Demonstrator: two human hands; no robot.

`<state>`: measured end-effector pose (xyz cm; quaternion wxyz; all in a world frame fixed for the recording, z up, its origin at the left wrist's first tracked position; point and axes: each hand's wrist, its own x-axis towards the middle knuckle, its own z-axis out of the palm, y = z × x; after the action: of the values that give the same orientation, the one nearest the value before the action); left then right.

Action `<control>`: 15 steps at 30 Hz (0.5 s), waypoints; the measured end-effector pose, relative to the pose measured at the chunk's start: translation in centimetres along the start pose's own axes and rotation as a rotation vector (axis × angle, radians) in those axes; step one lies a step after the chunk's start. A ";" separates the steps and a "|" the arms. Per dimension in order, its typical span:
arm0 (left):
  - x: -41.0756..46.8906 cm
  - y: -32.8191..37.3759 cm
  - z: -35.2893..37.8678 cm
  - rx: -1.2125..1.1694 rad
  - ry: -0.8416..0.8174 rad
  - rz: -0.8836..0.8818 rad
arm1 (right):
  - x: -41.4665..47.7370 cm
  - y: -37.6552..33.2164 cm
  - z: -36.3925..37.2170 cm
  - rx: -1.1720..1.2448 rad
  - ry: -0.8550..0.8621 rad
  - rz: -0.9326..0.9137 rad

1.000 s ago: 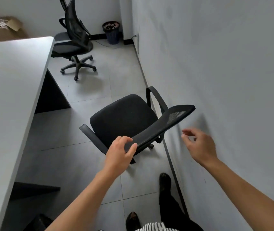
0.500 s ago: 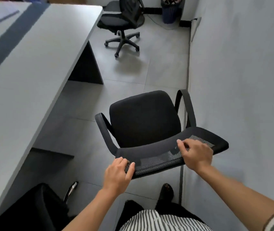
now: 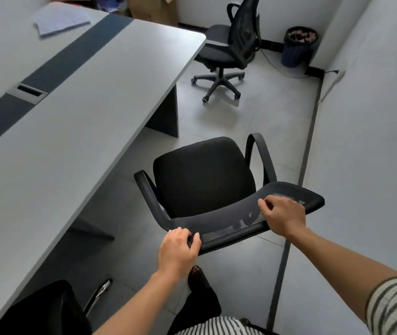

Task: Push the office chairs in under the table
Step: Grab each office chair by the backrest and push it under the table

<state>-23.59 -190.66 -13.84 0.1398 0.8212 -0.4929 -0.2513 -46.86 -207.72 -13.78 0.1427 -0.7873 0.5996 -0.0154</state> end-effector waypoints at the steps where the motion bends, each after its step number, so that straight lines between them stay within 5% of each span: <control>1: 0.9 0.0 -0.6 0.001 0.006 -0.015 | 1.6 -0.6 -0.2 0.000 -0.019 -0.030; 15: 10.5 -2.7 -5.1 -0.026 0.144 -0.175 | 17.9 -2.9 -1.4 -0.174 -0.030 -0.315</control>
<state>-14.72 -198.73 -13.71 0.1630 0.8751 -0.4047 -0.2093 -39.35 -224.26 -14.36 0.0787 -0.8810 0.4659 0.0265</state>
